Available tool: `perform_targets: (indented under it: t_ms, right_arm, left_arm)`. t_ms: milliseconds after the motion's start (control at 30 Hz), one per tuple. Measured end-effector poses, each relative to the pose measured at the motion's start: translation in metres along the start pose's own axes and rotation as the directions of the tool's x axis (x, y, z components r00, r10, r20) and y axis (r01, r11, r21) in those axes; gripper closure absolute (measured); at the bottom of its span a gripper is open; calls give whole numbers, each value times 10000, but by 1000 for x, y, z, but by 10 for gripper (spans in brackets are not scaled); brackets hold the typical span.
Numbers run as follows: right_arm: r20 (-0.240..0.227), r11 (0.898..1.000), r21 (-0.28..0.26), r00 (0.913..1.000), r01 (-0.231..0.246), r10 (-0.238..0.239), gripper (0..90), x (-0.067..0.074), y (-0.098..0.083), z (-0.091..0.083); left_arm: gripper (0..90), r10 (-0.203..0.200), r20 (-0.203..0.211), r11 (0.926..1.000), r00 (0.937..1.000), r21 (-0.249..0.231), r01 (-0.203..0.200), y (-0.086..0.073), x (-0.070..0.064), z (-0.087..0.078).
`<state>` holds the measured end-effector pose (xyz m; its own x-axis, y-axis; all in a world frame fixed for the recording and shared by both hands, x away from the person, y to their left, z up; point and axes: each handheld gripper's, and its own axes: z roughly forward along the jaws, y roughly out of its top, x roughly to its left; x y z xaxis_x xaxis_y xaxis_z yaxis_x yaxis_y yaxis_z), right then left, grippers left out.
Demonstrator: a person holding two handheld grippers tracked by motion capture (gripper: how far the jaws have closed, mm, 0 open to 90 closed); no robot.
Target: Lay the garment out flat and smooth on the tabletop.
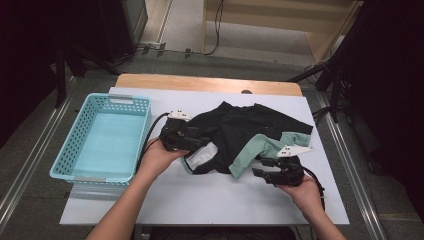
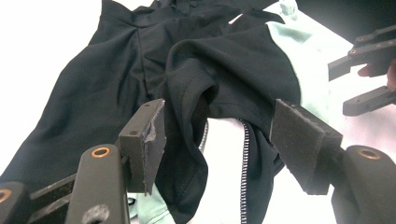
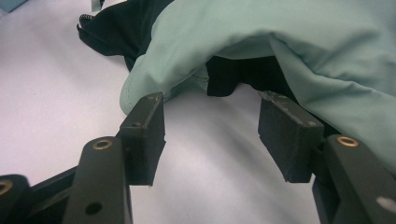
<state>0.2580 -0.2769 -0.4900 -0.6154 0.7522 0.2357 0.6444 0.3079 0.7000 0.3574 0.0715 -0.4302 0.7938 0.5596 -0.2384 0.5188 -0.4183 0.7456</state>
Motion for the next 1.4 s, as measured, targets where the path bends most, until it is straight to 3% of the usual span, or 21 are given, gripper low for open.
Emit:
perform_targets:
  t_ms: [500,1033,1133,1400]
  right_arm:
    - [-63,9993,193,9995,310,-308,458,3,4,21]
    - [-706,9999,32,9974,153,-150,461,19,28,36]
    - [-636,9997,85,9978,212,-206,488,20,32,42]
    - [-480,9973,699,9985,-217,251,616,16,37,55]
  left_arm:
    - [370,31,-292,9999,9996,124,-27,-9,0,-5]
    - [370,-119,-705,9997,9974,207,134,-26,-2,-17]
    - [370,-129,-758,9996,9970,247,148,-28,-2,-17]
    - [370,-13,-822,9990,9966,444,49,-32,-3,-14]
